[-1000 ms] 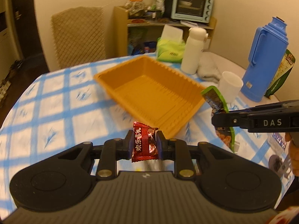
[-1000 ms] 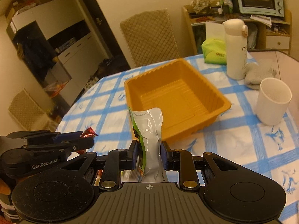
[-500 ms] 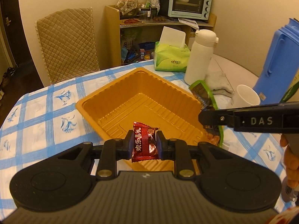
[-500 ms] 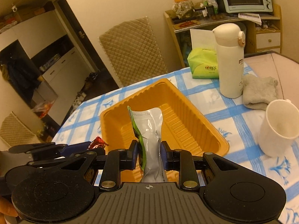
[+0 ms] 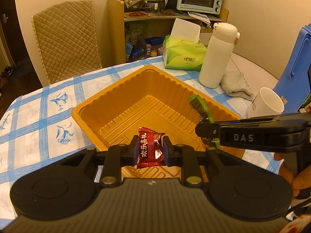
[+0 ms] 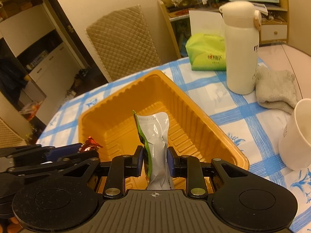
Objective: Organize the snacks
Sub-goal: 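Carry the red candy and silver-green packet over the orange tray with both tools, then open both tools to drop the candy and packet into the orange tray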
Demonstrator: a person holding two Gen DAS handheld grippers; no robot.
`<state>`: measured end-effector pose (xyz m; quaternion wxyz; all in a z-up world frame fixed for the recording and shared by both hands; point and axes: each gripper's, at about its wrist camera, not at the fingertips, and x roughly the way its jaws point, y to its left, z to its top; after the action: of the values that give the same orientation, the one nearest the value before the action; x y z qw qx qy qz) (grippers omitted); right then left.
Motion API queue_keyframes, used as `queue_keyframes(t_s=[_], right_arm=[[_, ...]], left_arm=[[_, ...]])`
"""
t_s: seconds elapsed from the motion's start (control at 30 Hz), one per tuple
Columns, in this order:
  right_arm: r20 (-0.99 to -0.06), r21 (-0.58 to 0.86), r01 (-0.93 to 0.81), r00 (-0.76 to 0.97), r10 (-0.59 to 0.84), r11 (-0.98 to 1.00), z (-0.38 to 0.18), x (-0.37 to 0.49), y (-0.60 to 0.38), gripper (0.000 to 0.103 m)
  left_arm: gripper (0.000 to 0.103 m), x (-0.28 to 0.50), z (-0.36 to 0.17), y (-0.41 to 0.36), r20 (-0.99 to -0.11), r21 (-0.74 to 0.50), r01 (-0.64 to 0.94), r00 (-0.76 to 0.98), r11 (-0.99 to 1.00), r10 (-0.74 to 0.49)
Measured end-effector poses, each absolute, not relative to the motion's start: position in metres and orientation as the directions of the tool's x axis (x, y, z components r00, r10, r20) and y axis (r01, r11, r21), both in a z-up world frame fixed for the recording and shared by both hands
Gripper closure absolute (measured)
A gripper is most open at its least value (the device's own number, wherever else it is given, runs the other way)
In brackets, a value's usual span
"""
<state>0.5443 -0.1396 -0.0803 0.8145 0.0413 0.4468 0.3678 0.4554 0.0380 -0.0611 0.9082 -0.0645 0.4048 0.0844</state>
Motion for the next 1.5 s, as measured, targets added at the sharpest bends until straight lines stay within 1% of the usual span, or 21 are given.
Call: queue_keyframes(t_s=[0.27,0.43,0.8,0.9,0.97,1.0,1.07,1.1,1.2,1.27,1.33,1.5], right_arm=[[-0.72,0.388,-0.534,0.333,0.609,0.751,-0.09,0.547,-0.139,0.077],[-0.71,0.411,-0.506,0.343,0.614,0.758,-0.089,0.548,-0.147,0.075],[-0.701,0.418,-0.508,0.347,0.623,0.753,-0.083,0.544,-0.156,0.075],[-0.695,0.418,-0.512,0.351,0.627,0.751,-0.081,0.543,-0.158,0.075],[-0.69,0.414,-0.518,0.357,0.629,0.749,-0.079,0.54,-0.16,0.073],[-0.687,0.414,-0.519,0.361,0.631,0.748,-0.078,0.539,-0.161,0.068],[-0.676,0.415,-0.52,0.373,0.635,0.747,-0.075,0.535,-0.164,0.05],[-0.668,0.417,-0.521,0.38,0.64,0.745,-0.073,0.533,-0.167,0.047],[-0.649,0.428,-0.525,0.387,0.655,0.735,-0.069,0.527,-0.174,0.042],[-0.636,0.439,-0.526,0.39,0.666,0.728,-0.066,0.522,-0.18,0.038],[-0.625,0.445,-0.531,0.393,0.675,0.721,-0.063,0.516,-0.185,0.034],[-0.6,0.437,-0.553,0.408,0.688,0.709,-0.052,0.498,-0.199,0.03]], left_arm=[[0.081,0.459,-0.066,0.042,-0.75,-0.058,-0.192,0.656,0.98,0.085],[0.081,0.461,-0.068,0.042,-0.752,-0.058,-0.183,0.654,0.981,0.077],[0.081,0.471,-0.068,0.043,-0.749,-0.052,-0.175,0.658,0.983,0.077],[0.08,0.473,-0.066,0.043,-0.742,-0.051,-0.178,0.665,0.983,0.082],[0.077,0.474,-0.066,0.044,-0.742,-0.056,-0.178,0.666,0.982,0.078],[0.076,0.473,-0.066,0.044,-0.742,-0.052,-0.177,0.666,0.983,0.081],[0.071,0.472,-0.064,0.044,-0.742,-0.05,-0.173,0.666,0.984,0.08],[0.07,0.47,-0.064,0.045,-0.742,-0.053,-0.175,0.666,0.983,0.079],[0.068,0.46,-0.059,0.048,-0.739,-0.068,-0.176,0.67,0.982,0.069],[0.059,0.449,-0.056,0.049,-0.74,-0.072,-0.181,0.669,0.981,0.069],[0.058,0.438,-0.051,0.05,-0.739,-0.084,-0.182,0.671,0.98,0.062],[0.054,0.409,-0.038,0.048,-0.729,-0.094,-0.179,0.682,0.979,0.055]])
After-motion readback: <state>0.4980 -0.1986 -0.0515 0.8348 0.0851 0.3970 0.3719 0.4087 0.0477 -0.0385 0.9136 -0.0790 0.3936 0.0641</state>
